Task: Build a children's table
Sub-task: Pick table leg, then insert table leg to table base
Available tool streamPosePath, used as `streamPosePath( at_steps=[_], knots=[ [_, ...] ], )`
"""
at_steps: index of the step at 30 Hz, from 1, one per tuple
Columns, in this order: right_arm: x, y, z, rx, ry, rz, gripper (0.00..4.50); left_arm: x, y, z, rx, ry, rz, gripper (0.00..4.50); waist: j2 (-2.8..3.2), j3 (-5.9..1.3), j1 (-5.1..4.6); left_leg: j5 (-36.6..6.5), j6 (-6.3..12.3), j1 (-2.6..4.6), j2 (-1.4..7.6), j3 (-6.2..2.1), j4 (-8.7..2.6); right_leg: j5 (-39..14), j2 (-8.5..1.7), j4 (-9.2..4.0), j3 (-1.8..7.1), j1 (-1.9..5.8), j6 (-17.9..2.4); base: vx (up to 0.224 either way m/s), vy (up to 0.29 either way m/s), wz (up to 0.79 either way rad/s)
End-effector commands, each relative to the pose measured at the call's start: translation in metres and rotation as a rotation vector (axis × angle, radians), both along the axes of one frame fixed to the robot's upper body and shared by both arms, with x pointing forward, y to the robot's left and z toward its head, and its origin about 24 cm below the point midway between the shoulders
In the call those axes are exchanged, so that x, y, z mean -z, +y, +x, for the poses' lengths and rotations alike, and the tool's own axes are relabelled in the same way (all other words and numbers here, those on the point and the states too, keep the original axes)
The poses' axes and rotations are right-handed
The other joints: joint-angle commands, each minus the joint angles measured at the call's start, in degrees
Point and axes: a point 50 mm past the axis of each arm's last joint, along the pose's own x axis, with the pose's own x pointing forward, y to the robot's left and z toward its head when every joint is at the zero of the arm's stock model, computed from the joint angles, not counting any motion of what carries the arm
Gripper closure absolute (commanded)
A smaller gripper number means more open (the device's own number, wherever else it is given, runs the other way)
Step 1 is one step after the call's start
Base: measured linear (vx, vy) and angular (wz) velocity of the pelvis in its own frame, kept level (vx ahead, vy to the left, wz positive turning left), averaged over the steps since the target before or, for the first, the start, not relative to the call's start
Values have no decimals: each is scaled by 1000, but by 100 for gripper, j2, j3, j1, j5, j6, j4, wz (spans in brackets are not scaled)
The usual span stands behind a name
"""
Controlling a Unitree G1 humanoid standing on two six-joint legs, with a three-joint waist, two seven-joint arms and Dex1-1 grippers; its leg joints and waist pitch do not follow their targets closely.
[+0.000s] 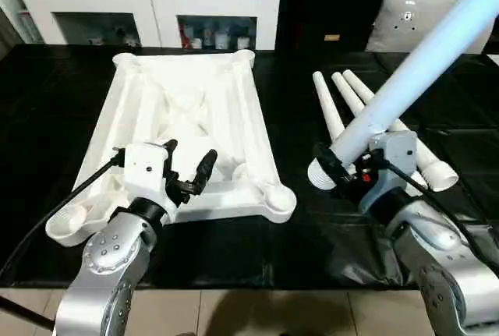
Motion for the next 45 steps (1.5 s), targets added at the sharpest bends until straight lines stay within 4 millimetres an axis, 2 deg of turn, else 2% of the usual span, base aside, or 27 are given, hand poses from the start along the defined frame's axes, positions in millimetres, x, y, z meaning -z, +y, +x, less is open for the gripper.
streamPosePath(
  at_steps=[1,4,6,8,9,10,11,12,13,14,18,20,21,22,23,24,25,26,28,29,31,34,37,40,43,44,45],
  knots=[
    [-5,-1,2,-13,-28,-1,260,-4,2,-3,12,-11,12,64,-23,-364,75,-138,409,-107,292,-86,-369,-363,-473,-217,348,230,-1041,0,0,0],
    [-6,-5,3,-14,-31,-7,260,-5,0,-2,46,-13,8,64,-30,-446,154,1181,599,-170,240,-88,-203,1599,-425,21,364,176,-1220,0,0,0],
    [-7,-8,3,-18,-33,-3,260,-4,-6,-1,110,0,18,64,-29,-428,181,1037,635,-193,224,-69,-200,1617,-423,26,356,149,-1292,0,0,0],
    [-6,-9,1,-22,-22,4,260,-3,-10,-3,176,10,33,64,27,-296,229,-264,446,-172,289,-60,-307,-154,-445,-143,327,79,-1247,-29,-7,0],
    [-5,-9,0,-22,-20,5,260,-2,-10,-3,190,20,30,64,69,-260,236,-557,364,-156,290,-60,-331,-569,-450,-187,328,57,-1189,-67,-10,-3],
    [-5,-10,-1,-21,-19,9,260,0,-12,-5,217,41,26,64,92,-211,226,-1102,190,-142,287,-66,-375,-1410,-450,-256,321,41,-1019,-67,-10,-3],
    [-5,-11,-1,-22,-18,12,260,0,-14,-4,268,54,32,64,63,-189,217,-1330,125,-124,281,-57,-383,-1820,-450,-310,321,18,-901,-80,-5,-3],
    [-6,-11,-2,-25,-18,12,260,-1,-16,-4,306,64,36,64,89,-124,216,-1902,-40,-37,249,-79,-399,-2806,-459,-437,321,-58,-583,-59,-3,0],
    [-6,-11,-4,-36,-10,18,260,0,-17,-3,351,81,39,64,219,-72,215,-2073,-97,-27,238,-111,-423,-3019,-466,-436,320,-77,-508,-59,-3,0],
    [-5,-12,-6,-43,-4,22,260,1,-18,-3,371,92,39,64,189,-70,192,-2172,-113,-10,205,-122,-417,-3339,-453,-490,293,-69,-317,0,0,0],
    [-7,-13,-8,-50,-18,31,260,9,-23,1,534,147,141,64,215,-80,171,-1697,41,-66,173,-113,-423,-3308,-451,-513,323,-74,-184,-29,6,-1],
    [-7,-15,-6,-42,-11,39,260,12,-24,7,616,172,195,64,164,-130,144,-1528,50,-110,193,-125,-433,-3153,-462,-477,305,-29,-238,0,0,0],
    [-5,-14,-5,-60,9,45,260,13,-24,11,643,179,215,64,189,-126,148,-1493,60,-107,186,-125,-433,-3138,-464,-475,308,-41,-249,0,0,0],
    [-4,-13,-4,-72,15,52,260,13,-23,15,659,186,223,64,125,-166,162,-1295,101,-128,181,-121,-426,-2995,-471,-447,316,-12,-296,0,0,0],
    [-4,-12,-4,-75,15,54,260,13,-23,16,662,187,225,64,163,-171,171,-1292,100,-109,186,-115,-423,-2957,-472,-437,315,-30,-338,0,0,0],
    [-2,-12,-2,-83,27,64,260,14,-23,20,674,201,231,64,94,-202,169,-1254,115,-107,193,-99,-415,-2866,-478,-444,313,-22,-383,0,0,0],
    [0,-12,1,-95,36,68,260,15,-22,24,690,229,233,36,105,-212,187,-1122,130,-141,201,-105,-430,-2588,-491,-396,314,3,-515,0,0,0],
    [2,-11,4,-111,39,58,260,17,-21,28,715,260,251,30,-25,-244,173,-976,155,-155,223,-84,-422,-2271,-483,-374,319,23,-610,0,0,0],
    [5,-9,10,-143,41,45,260,20,-21,34,781,307,283,24,8,-302,230,-607,218,-123,216,-74,-396,-1684,-487,-271,329,7,-831,0,0,0],
    [6,-8,12,-150,41,43,260,21,-21,35,794,308,290,12,40,-341,235,-416,220,-142,218,-76,-375,-1341,-497,-225,330,49,-920,61,-11,4],
    [8,-6,15,-184,50,27,260,22,-21,43,834,319,311,12,11,-432,269,169,333,-165,232,-68,-323,-132,-482,-93,316,96,-1165,58,-10,0],
    [10,-6,19,-197,53,13,260,27,-22,50,878,347,343,0,4,-466,358,566,597,-188,205,-36,-261,690,-476,-22,309,74,-1401,0,0,0],
    [12,-4,21,-207,50,-9,260,32,-25,60,891,339,350,0,40,-458,425,172,478,-178,243,-25,-276,205,-511,-79,314,97,-1416,0,0,0],
    [11,-4,20,-223,47,-14,260,34,-28,61,932,346,328,36,7,-445,489,-148,278,-170,277,-29,-315,-308,-544,-106,322,108,-1324,0,0,0],
    [11,-6,19,-235,46,-26,260,35,-31,62,964,328,333,54,3,-430,490,-296,185,-174,275,-26,-327,-690,-543,-154,326,106,-1179,0,0,0],
    [11,-7,19,-236,44,-28,260,36,-31,63,964,323,333,78,49,-427,496,-316,166,-171,277,-31,-328,-772,-547,-160,326,99,-1163,0,0,0],
    [10,-7,18,-239,40,-29,260,38,-32,65,964,317,345,78,16,-428,490,-353,153,-177,274,-24,-330,-882,-538,-184,322,103,-1115,0,0,0]
  ],
)
